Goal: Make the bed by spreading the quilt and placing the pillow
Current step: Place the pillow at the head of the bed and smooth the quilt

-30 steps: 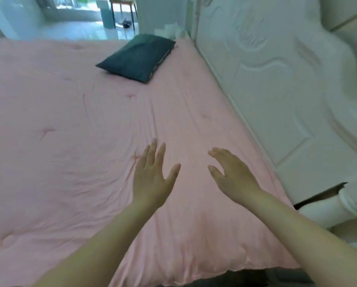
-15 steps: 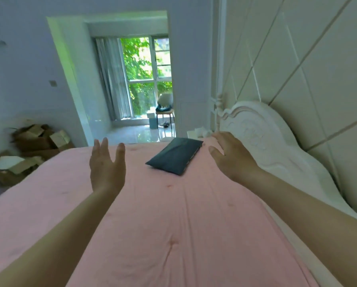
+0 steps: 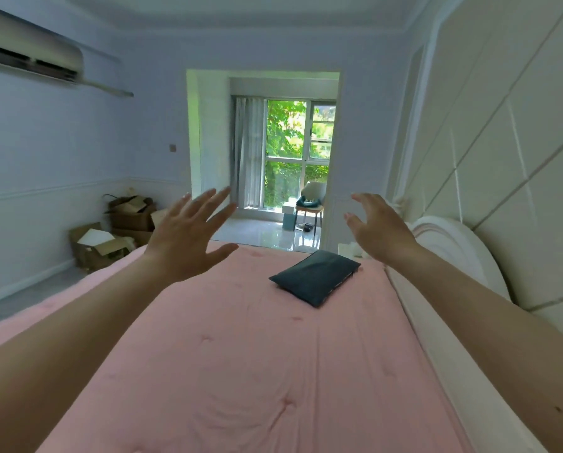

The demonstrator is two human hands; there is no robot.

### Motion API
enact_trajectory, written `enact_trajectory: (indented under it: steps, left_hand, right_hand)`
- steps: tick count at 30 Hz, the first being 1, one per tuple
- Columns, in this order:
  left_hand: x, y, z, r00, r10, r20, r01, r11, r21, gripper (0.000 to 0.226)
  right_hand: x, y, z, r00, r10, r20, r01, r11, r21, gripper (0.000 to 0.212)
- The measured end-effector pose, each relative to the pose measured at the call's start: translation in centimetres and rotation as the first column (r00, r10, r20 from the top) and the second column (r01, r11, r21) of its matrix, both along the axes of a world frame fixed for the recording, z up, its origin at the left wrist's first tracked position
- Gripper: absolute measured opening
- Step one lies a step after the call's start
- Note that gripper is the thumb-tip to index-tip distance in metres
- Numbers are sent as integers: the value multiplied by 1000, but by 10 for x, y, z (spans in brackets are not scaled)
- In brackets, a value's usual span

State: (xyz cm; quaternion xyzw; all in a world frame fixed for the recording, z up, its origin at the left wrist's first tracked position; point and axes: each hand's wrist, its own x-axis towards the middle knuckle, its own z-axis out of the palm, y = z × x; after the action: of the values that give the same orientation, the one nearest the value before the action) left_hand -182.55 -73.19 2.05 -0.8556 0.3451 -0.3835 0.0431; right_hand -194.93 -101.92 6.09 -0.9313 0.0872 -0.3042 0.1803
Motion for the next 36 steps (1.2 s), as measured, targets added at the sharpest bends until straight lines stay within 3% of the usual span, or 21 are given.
enact_trajectory:
  steps: [12, 23, 28, 32, 36]
  left_hand:
    - [33, 8, -23, 987, 37, -157, -70, 974, -215, 76]
    - [179, 11, -98, 948, -175, -266, 112, 966, -234, 72]
    - [252, -11, -140, 877, -317, -360, 264, 946, -189, 64]
    - [273, -45, -156, 822, -420, -386, 361, 907, -217, 56]
    - [275, -92, -175, 779, -453, -433, 397, 891, -218, 57]
  right_hand:
    - [22, -5, -36, 992, -67, -104, 69, 998, 14, 48]
    - [136, 22, -82, 943, -198, -268, 204, 979, -5, 53]
    - [171, 18, -126, 854, -310, -419, 269, 951, -154, 57]
    - [173, 7, -144, 779, -383, -496, 291, 922, -255, 63]
    - [176, -3, -149, 751, -407, -519, 322, 913, -250, 61]
